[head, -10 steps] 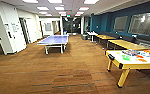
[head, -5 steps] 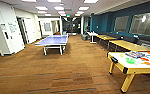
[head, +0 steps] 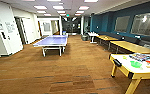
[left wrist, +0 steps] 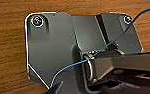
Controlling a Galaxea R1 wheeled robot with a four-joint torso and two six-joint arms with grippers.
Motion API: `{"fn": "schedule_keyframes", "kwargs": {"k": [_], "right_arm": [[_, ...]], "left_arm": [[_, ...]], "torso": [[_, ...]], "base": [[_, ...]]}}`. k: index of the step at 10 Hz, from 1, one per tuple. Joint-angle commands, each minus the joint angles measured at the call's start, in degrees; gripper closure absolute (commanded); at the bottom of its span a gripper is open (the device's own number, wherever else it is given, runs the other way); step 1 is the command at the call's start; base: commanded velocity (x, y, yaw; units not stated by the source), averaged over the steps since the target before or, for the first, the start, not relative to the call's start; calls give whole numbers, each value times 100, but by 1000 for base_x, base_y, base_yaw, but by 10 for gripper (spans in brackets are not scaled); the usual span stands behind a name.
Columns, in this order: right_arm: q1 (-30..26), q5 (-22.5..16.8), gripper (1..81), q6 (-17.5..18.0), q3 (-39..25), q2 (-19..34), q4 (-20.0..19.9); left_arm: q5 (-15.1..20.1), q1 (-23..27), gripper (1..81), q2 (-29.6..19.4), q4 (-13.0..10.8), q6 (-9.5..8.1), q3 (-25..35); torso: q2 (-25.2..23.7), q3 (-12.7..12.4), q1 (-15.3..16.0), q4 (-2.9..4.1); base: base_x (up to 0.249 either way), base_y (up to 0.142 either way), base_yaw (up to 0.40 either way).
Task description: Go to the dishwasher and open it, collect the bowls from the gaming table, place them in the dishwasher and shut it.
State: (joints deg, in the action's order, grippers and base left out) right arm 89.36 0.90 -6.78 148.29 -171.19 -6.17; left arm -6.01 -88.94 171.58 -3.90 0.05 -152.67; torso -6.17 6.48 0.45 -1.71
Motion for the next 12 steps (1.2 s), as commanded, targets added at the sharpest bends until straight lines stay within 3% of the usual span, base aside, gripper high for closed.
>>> {"fn": "schedule_keyframes", "kwargs": {"k": [1, 6, 12], "right_arm": [[-282, -328, 10, -8, -29, -5, -16], [-291, -328, 10, -8, -29, -5, -25], [-282, -328, 10, -8, -20, -5, -42]], "left_arm": [[285, 250, 10, -18, 21, 48, 18], [293, 250, 10, -1, 12, 48, 19], [311, 250, 10, 17, 30, 48, 27]], "torso": [[0, 0, 0, 0], [2, 0, 6, 0], [4, 2, 2, 0]], "base": [[277, 0, 0], [228, 0, 0], [16, 0, 0]]}}
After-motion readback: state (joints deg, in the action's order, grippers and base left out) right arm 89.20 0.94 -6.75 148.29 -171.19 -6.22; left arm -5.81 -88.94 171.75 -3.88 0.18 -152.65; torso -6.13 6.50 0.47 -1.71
